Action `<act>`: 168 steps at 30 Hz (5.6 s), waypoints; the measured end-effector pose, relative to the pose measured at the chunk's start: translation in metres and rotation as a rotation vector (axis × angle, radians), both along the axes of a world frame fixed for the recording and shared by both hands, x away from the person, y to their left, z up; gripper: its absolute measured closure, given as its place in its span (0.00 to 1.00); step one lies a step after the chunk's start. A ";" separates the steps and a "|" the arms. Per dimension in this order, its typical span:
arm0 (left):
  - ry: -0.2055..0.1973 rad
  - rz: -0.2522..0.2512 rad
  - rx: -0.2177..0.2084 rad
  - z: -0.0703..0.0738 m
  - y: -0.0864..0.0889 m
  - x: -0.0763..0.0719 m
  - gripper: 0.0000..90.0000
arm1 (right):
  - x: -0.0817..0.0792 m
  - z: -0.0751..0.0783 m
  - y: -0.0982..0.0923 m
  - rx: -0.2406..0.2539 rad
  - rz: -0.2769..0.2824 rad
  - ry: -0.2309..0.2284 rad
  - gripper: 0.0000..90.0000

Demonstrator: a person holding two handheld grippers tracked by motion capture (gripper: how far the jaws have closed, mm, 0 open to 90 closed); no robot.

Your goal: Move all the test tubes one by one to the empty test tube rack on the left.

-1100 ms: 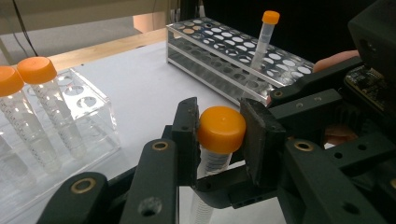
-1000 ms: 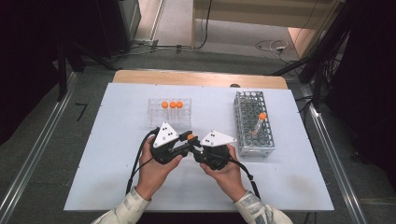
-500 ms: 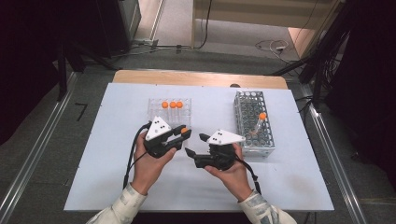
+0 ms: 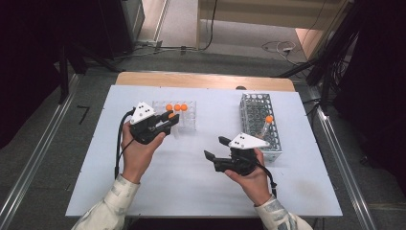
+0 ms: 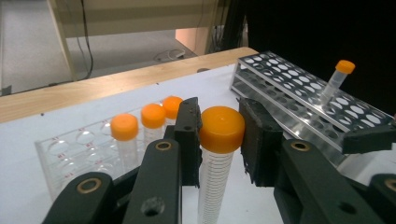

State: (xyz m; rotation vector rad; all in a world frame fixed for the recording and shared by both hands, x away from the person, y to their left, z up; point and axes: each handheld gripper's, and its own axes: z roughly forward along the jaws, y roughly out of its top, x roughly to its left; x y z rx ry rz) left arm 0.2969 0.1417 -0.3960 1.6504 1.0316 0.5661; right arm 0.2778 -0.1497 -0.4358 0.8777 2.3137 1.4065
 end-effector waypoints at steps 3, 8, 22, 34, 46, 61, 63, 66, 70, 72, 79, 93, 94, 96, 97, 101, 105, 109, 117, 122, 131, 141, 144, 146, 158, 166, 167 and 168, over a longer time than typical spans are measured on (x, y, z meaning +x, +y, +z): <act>0.002 0.015 -0.002 0.001 0.003 0.003 0.78 | 0.000 0.001 -0.006 0.007 -0.013 -0.002 0.30; 0.005 0.044 -0.001 0.002 0.010 0.011 0.78 | 0.001 0.002 -0.017 0.014 -0.032 -0.007 0.30; -0.010 0.150 0.017 0.010 0.030 0.044 0.78 | 0.002 0.003 -0.037 0.025 -0.073 -0.011 0.30; -0.020 0.198 0.000 0.005 0.035 0.059 0.78 | 0.003 0.004 -0.042 0.034 -0.084 -0.011 0.30; -0.009 0.199 0.042 -0.006 0.028 0.063 0.78 | 0.004 0.004 -0.043 0.035 -0.081 -0.014 0.30; 0.017 0.190 0.052 -0.026 0.027 0.058 0.77 | 0.004 0.002 -0.041 0.027 -0.080 -0.009 0.31; 0.020 0.193 0.053 -0.027 0.027 0.058 0.77 | 0.004 0.002 -0.041 0.026 -0.079 -0.005 0.30; 0.022 0.190 0.047 -0.028 0.026 0.058 0.76 | 0.004 0.002 -0.041 0.027 -0.080 -0.006 0.30; 0.027 0.187 0.037 -0.028 0.026 0.058 0.71 | 0.004 0.002 -0.041 0.028 -0.082 -0.006 0.30; 0.026 0.188 0.038 -0.027 0.026 0.058 0.70 | 0.004 0.002 -0.041 0.029 -0.081 -0.006 0.30; 0.032 0.177 0.008 -0.023 0.028 0.050 0.58 | 0.005 0.002 -0.045 0.029 -0.097 -0.007 0.30; 0.058 0.145 -0.086 -0.032 0.022 0.012 0.22 | 0.009 0.002 -0.069 0.022 -0.174 -0.016 0.29; 0.060 0.145 -0.088 -0.034 0.022 0.010 0.22 | 0.009 0.002 -0.072 0.022 -0.181 -0.018 0.29; 0.062 0.139 -0.076 -0.036 0.020 0.007 0.21 | 0.010 0.002 -0.077 0.024 -0.199 -0.018 0.29; 0.069 0.134 -0.069 -0.036 0.019 0.006 0.21 | 0.011 0.002 -0.079 0.023 -0.208 -0.021 0.29; 0.065 0.136 -0.074 -0.034 0.020 0.002 0.20 | 0.013 0.000 -0.088 0.001 -0.250 -0.033 0.29; 0.063 0.131 -0.079 -0.033 0.020 -0.002 0.20 | 0.016 -0.001 -0.097 -0.009 -0.288 -0.036 0.30; 0.062 0.130 -0.084 -0.033 0.020 -0.004 0.20 | 0.018 -0.002 -0.107 -0.023 -0.333 -0.047 0.30; 0.057 0.117 -0.087 -0.033 0.017 -0.006 0.20 | 0.034 -0.007 -0.124 -0.024 -0.438 -0.051 0.32; 0.059 0.106 -0.083 -0.034 0.013 -0.006 0.20 | 0.048 -0.012 -0.126 -0.023 -0.470 -0.050 0.37; 0.063 0.105 -0.083 -0.035 0.013 -0.005 0.20 | 0.066 -0.019 -0.125 -0.054 -0.483 -0.049 0.54; 0.072 0.097 -0.084 -0.037 0.012 -0.004 0.20 | 0.073 -0.019 -0.126 -0.065 -0.477 -0.040 0.69; 0.073 0.097 -0.085 -0.037 0.012 -0.004 0.20 | 0.075 -0.020 -0.125 -0.070 -0.473 -0.038 0.74; 0.074 0.099 -0.087 -0.037 0.012 -0.004 0.20 | 0.076 -0.021 -0.125 -0.077 -0.474 -0.036 0.78; 0.078 0.097 -0.083 -0.037 0.012 -0.005 0.20 | 0.066 0.002 -0.132 -0.014 -0.484 -0.093 0.79; 0.081 0.092 -0.079 -0.038 0.011 -0.005 0.20 | 0.056 0.023 -0.137 0.038 -0.483 -0.138 0.79; 0.081 0.090 -0.079 -0.037 0.011 -0.005 0.20 | 0.054 0.025 -0.137 0.042 -0.479 -0.139 0.79; 0.081 0.090 -0.079 -0.037 0.011 -0.006 0.20 | 0.053 0.027 -0.136 0.047 -0.475 -0.141 0.79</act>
